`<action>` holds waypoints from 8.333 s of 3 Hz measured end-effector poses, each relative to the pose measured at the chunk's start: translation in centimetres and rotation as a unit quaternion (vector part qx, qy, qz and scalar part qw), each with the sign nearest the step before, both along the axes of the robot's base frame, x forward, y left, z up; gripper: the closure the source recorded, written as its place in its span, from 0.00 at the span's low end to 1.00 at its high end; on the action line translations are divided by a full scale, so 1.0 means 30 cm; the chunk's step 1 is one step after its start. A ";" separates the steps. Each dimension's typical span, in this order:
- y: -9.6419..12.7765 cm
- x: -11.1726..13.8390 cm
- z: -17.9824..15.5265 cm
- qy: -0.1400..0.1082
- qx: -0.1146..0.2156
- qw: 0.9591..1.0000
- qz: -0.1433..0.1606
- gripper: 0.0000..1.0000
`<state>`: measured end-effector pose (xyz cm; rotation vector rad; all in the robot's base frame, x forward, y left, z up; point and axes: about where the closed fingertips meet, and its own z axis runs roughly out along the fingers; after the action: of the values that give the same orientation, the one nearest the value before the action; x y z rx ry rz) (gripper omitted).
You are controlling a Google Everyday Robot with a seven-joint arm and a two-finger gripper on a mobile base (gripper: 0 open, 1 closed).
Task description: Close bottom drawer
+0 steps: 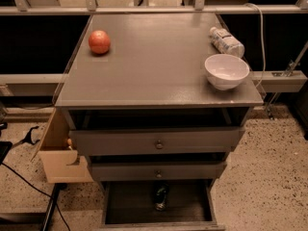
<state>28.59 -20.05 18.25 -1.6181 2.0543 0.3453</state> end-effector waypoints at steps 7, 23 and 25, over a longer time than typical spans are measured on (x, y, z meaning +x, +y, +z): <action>0.214 0.242 -0.215 -0.050 0.047 0.995 0.067 1.00; 0.309 0.339 -0.210 -0.121 -0.054 0.980 0.147 1.00; 0.321 0.343 -0.212 -0.158 -0.062 0.975 0.145 1.00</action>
Offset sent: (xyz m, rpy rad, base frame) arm 0.0231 0.0250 -0.0419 0.0720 -0.0413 0.0620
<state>38.87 -10.42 11.89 -1.9144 1.6345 0.0513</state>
